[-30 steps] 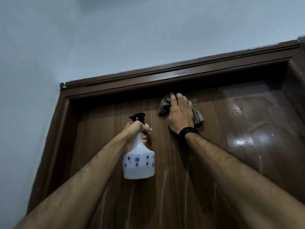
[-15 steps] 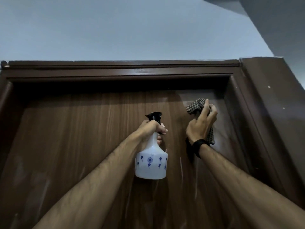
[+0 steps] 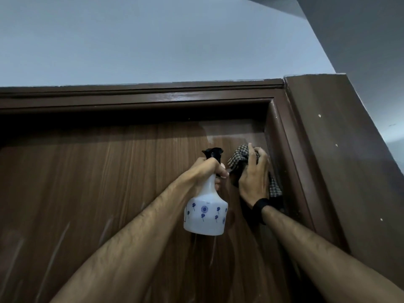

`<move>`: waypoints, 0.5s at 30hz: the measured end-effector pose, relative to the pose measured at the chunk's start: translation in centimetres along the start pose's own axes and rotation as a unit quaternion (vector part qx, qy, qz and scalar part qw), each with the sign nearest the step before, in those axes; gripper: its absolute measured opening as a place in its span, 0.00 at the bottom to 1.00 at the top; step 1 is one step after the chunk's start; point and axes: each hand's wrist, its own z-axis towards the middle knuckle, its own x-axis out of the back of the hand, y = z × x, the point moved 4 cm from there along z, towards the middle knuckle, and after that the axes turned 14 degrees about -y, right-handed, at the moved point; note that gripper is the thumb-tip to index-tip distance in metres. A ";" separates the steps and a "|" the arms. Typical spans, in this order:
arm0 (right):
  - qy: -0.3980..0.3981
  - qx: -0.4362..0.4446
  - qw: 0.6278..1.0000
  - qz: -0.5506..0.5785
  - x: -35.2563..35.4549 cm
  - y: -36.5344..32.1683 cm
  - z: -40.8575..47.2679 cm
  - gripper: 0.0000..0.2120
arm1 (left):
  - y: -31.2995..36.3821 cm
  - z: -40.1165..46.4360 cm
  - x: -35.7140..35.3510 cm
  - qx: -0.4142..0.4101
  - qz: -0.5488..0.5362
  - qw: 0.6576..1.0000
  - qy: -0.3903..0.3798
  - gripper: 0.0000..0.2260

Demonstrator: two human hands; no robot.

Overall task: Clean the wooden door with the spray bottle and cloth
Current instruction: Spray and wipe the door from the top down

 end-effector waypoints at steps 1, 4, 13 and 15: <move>-0.015 0.001 1.000 -0.007 -0.5 0.0 -0.4 0.25 | 0.0 0.1 0.0 0.002 0.000 1.000 0.011 0.08; -0.038 0.007 0.999 -0.035 -1.2 -0.4 -1.5 0.27 | -0.1 0.2 0.3 0.017 0.008 0.998 0.054 0.10; -0.061 0.065 0.995 -0.050 -2.3 -1.9 0.9 0.28 | -0.4 -0.7 2.4 0.036 0.028 0.997 0.065 0.07; -0.070 0.028 0.996 -0.054 -2.6 -2.4 4.9 0.28 | -0.3 -0.8 3.3 0.032 0.026 0.997 0.065 0.07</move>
